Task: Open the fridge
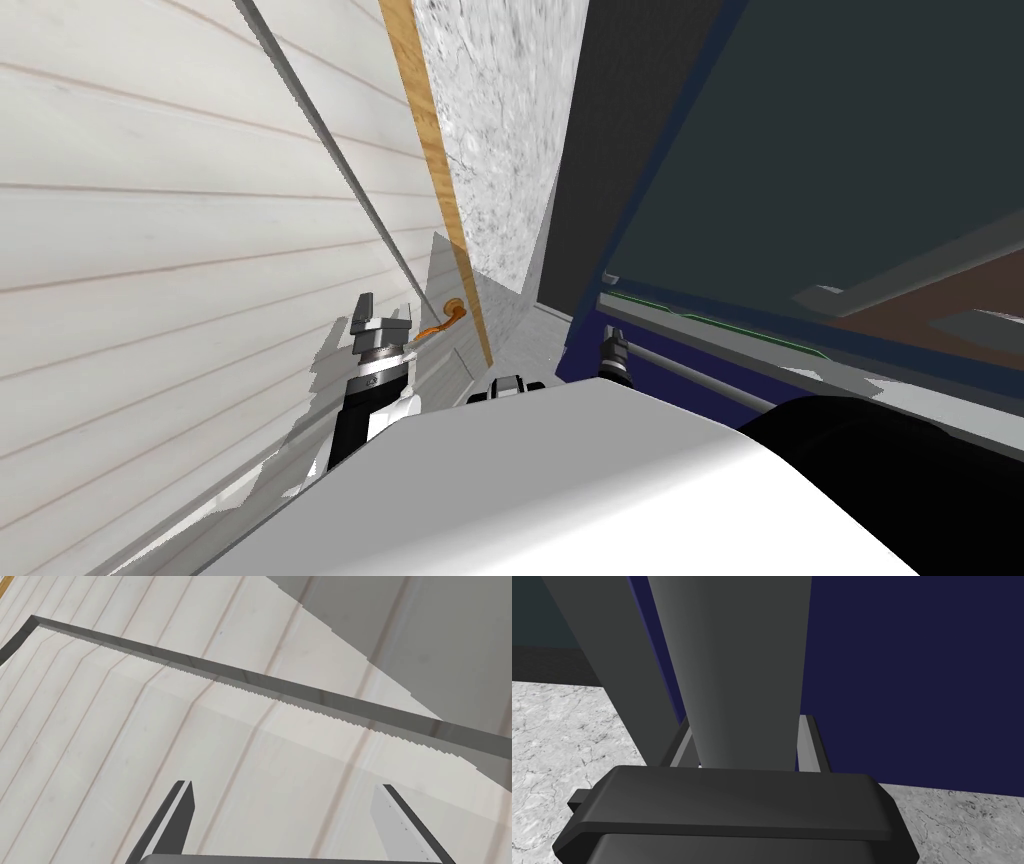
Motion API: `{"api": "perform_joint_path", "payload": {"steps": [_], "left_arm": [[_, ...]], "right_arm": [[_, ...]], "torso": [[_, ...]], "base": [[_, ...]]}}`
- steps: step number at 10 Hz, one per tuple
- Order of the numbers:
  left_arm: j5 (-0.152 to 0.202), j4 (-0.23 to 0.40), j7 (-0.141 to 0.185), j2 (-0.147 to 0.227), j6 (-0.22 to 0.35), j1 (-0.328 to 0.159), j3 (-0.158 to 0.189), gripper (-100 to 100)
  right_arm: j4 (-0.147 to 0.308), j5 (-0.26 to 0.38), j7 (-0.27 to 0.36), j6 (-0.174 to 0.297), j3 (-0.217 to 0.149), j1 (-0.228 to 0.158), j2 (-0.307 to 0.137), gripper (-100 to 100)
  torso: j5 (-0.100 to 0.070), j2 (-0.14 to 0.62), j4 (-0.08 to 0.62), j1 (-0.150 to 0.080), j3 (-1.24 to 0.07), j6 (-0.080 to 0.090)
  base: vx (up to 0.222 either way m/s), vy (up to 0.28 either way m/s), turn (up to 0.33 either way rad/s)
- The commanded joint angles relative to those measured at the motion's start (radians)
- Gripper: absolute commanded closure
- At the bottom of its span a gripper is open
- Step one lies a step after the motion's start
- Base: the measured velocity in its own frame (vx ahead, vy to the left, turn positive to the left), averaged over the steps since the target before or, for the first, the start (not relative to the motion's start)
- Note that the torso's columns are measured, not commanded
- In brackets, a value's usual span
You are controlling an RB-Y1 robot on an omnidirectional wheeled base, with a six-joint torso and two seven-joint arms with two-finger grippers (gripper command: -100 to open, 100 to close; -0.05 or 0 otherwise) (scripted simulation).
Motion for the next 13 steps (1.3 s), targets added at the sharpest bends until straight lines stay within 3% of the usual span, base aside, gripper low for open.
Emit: {"api": "perform_joint_path", "payload": {"steps": [1, 3, 6, 7, 8, 13], "left_arm": [[0.000, 0.000, 0.000, 0.000, 0.000, 0.000, 0.000, 0], [0.000, 0.000, 0.000, 0.000, 0.000, 0.000, 0.000, 0], [0.000, 0.000, 0.000, 0.000, 0.000, 0.000, 0.000, 0], [0.000, 0.000, 0.000, 0.000, 0.000, 0.000, 0.000, 0], [0.000, 0.000, 0.000, 0.000, 0.000, 0.000, 0.000, 0], [0.000, 0.001, 0.000, 0.000, 0.000, 0.003, 0.000, 0]], "right_arm": [[-0.006, 0.010, 0.001, 0.002, 0.016, 0.015, 0.009, 100], [-0.013, 0.015, 0.002, 0.004, 0.022, 0.023, 0.012, 100], [-0.024, 0.028, 0.003, 0.010, 0.037, 0.035, 0.019, 100], [-0.073, 0.003, 0.036, -0.021, 0.013, 0.052, 0.020, -100], [-0.077, 0.003, 0.036, -0.021, 0.013, 0.052, 0.020, -100], [-0.213, -0.057, 0.121, -0.103, -0.033, 0.106, 0.032, -100]], "torso": [[0.000, -0.001, 0.000, 0.001, 0.000, -0.001], [0.002, -0.007, 0.001, -0.007, -0.005, -0.001], [0.000, -0.001, 0.000, -0.001, -0.001, -0.001], [-0.001, -0.001, 0.000, -0.003, -0.001, 0.000], [0.002, -0.005, 0.001, -0.006, -0.004, 0.000], [0.005, -0.001, 0.003, 0.003, -0.003, 0.002]], "base": [[-0.135, 0.136, -0.030], [-0.079, 0.076, -0.013], [-0.144, 0.116, -0.016], [-0.068, 0.072, -0.022], [0.023, 0.010, -0.020], [0.025, -0.005, -0.010]]}}
